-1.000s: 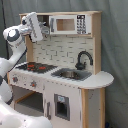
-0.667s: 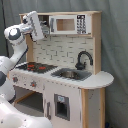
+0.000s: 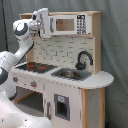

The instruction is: Play with the kitchen

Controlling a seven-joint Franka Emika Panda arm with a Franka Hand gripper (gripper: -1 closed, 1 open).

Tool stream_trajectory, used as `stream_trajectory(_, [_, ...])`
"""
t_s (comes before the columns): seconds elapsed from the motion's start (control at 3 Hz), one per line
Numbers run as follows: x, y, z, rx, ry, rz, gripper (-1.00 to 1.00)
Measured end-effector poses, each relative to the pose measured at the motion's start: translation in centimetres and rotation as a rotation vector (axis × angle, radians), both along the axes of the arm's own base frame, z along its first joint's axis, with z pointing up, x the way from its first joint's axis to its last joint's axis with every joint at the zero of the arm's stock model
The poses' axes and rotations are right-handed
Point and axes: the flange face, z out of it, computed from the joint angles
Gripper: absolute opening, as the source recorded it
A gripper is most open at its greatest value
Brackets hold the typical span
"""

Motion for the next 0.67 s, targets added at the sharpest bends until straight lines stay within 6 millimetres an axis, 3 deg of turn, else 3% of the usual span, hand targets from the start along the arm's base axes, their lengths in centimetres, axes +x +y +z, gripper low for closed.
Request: stream_trajectory(0.67, [-3.3, -1.3, -0.5, 0.049, 0.039, -0.045, -1.0])
